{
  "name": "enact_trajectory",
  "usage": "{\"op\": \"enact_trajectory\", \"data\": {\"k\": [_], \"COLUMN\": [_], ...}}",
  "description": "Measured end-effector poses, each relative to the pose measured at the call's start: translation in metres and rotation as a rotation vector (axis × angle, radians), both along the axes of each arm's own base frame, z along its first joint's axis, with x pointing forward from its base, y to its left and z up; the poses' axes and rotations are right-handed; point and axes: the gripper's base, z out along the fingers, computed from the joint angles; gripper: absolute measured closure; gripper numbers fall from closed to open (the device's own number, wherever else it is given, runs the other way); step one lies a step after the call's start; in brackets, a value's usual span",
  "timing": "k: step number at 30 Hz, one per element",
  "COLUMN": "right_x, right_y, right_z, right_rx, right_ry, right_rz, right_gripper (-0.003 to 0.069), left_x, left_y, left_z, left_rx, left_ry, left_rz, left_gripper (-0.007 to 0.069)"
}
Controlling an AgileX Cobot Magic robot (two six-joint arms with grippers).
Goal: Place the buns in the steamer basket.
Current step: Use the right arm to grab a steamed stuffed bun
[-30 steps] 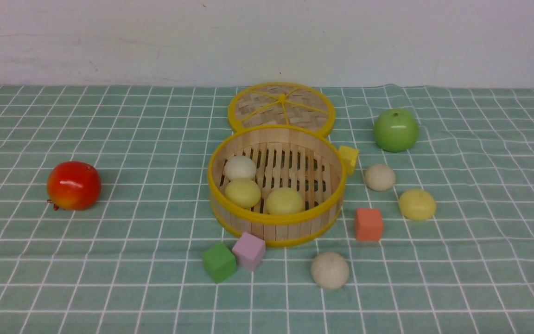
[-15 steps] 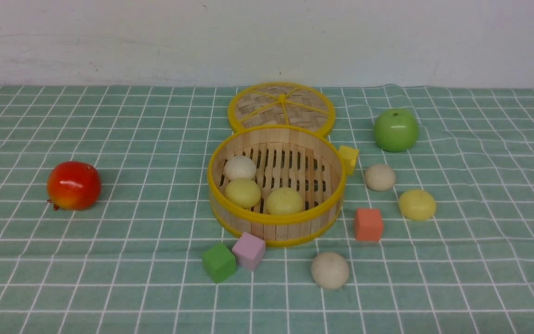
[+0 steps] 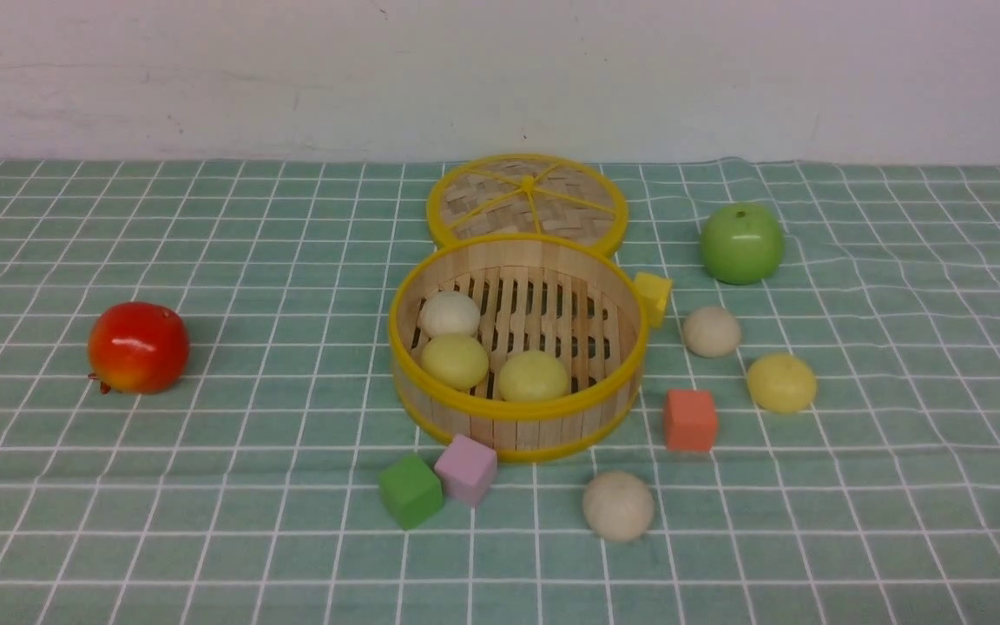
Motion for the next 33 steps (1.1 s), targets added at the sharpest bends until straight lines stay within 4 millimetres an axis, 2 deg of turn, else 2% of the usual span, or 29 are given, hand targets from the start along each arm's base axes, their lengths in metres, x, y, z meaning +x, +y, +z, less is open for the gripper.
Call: {"op": "enact_trajectory", "data": {"k": [4,10,12,13,14,16,18,26,32,33], "right_x": [-0.001,0.006,0.016,0.017,0.03,0.037,0.059,0.098,0.12,0.13], "right_y": [0.001,0.009,0.013,0.013,0.016,0.018,0.02,0.02,0.026,0.03], "right_z": [0.005,0.07,0.088,0.091,0.098,0.098,0.088,0.065,0.046,0.044], "right_rx": [0.024,-0.055,-0.072,-0.072,-0.078,-0.082,-0.077,0.019,-0.1,-0.136], "right_ry": [0.011,0.078,0.153,0.155,0.251,0.315,0.465,0.622,0.837,0.898], "right_rz": [0.019,0.091,0.13,0.13,0.169,0.192,0.223,0.216,0.328,0.379], "right_gripper": [0.0419,0.0419,0.0419,0.0419,0.0419,0.0419,0.0419,0.0419,0.0419,0.0419], "left_x": [0.0,0.0,0.0,0.0,0.0,0.0,0.0,0.0,0.0,0.0], "left_y": [0.0,0.0,0.0,0.0,0.0,0.0,0.0,0.0,0.0,0.0], "left_z": [0.0,0.0,0.0,0.0,0.0,0.0,0.0,0.0,0.0,0.0], "left_rx": [0.0,0.0,0.0,0.0,0.0,0.0,0.0,0.0,0.0,0.0], "left_ry": [0.0,0.0,0.0,0.0,0.0,0.0,0.0,-0.001,-0.001,-0.001], "left_rz": [0.0,0.0,0.0,0.0,0.0,0.0,0.0,0.0,0.0,0.0], "left_gripper": [0.0549,0.0542,0.0539,0.0539,0.0536,0.0533,0.0533,0.053,0.0523,0.0522]}}
